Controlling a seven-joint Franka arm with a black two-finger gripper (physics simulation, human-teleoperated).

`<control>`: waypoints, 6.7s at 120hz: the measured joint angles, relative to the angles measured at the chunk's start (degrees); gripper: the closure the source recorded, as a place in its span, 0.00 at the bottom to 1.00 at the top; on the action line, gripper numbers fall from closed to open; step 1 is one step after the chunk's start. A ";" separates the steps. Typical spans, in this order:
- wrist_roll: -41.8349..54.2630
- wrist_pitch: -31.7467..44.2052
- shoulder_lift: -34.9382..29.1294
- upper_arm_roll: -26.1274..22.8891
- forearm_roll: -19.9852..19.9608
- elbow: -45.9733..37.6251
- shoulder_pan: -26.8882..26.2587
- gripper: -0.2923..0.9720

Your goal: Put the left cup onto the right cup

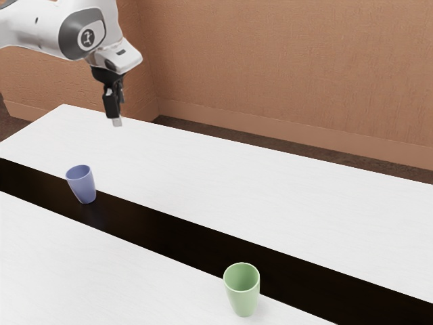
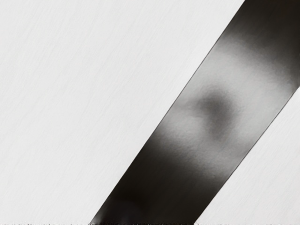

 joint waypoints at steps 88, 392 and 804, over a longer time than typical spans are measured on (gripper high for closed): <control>-3.84 6.21 -2.62 0.35 -1.38 -17.76 3.23 0.23; 4.98 13.59 10.86 0.35 3.33 -12.49 18.20 0.23; 9.34 17.37 12.07 2.28 5.74 -4.65 -0.03 0.83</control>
